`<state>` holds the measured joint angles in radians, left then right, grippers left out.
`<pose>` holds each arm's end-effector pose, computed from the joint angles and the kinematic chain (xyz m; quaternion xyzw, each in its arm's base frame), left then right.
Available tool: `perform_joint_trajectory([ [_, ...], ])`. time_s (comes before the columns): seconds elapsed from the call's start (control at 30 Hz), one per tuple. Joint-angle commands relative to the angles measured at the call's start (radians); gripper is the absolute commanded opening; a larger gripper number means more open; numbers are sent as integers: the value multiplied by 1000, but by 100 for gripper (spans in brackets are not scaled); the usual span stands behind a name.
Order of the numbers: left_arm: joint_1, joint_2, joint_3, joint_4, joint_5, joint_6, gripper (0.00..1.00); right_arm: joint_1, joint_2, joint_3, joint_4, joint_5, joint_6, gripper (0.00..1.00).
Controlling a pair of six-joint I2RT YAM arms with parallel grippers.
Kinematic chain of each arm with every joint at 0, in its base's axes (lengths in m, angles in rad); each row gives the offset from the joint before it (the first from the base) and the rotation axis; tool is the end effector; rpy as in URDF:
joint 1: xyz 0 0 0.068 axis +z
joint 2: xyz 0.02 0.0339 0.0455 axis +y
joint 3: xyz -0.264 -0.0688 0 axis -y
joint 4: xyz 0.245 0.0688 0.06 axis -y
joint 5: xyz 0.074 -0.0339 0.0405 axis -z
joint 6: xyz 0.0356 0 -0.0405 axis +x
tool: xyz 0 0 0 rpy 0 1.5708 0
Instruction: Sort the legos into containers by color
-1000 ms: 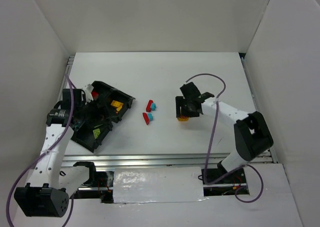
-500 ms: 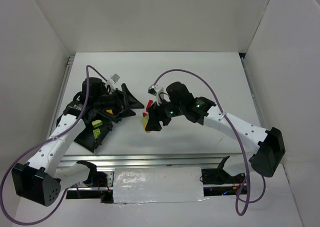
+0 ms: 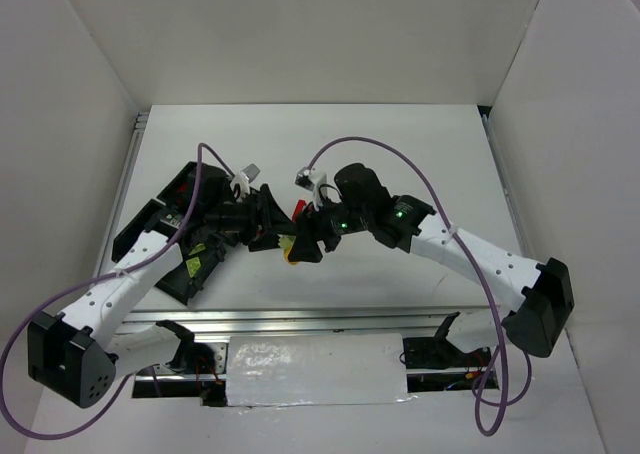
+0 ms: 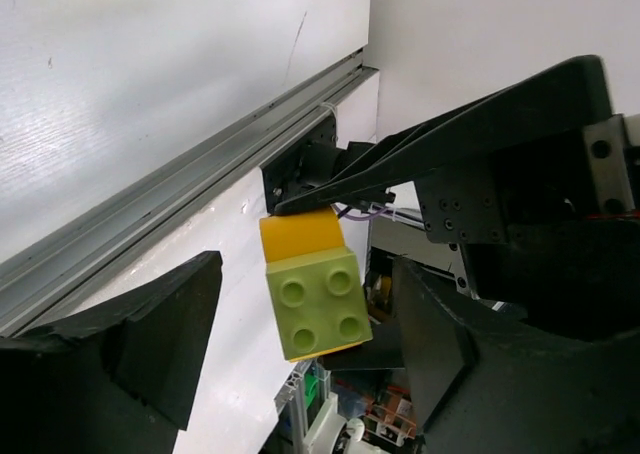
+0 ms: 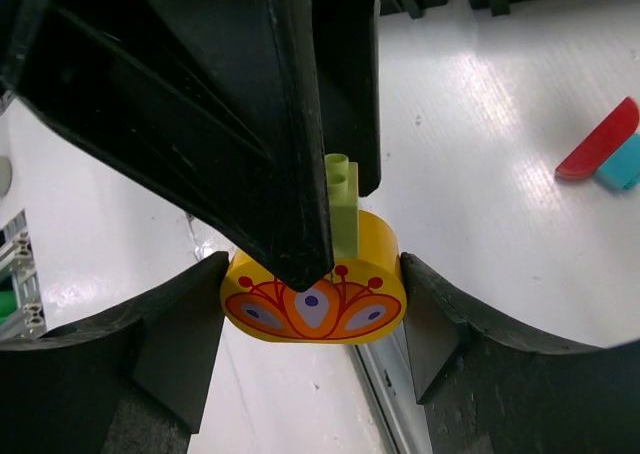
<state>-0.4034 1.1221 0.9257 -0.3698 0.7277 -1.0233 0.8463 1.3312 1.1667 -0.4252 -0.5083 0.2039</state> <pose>0.2136 -0.1169 0.3084 -0.0867 0.8323 -0.5303 0.1361 0.1833 0.2333 0.3306 -0.3819 0.7727 0.4205 0.2834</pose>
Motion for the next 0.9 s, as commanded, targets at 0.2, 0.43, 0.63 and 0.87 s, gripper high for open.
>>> perform_joint_trajectory([
  [0.2,-17,-15,7,55,39,-9,63,7,-49,22,55,94,-9,0],
  [0.43,-28,4,28,71,68,6,0,7,-33,30,43,111,-20,0],
  [0.63,38,21,147,-73,25,117,0,5,-32,-56,46,90,-63,0],
  [0.87,288,22,205,-193,84,232,0,-1,-75,-165,66,109,-80,0],
])
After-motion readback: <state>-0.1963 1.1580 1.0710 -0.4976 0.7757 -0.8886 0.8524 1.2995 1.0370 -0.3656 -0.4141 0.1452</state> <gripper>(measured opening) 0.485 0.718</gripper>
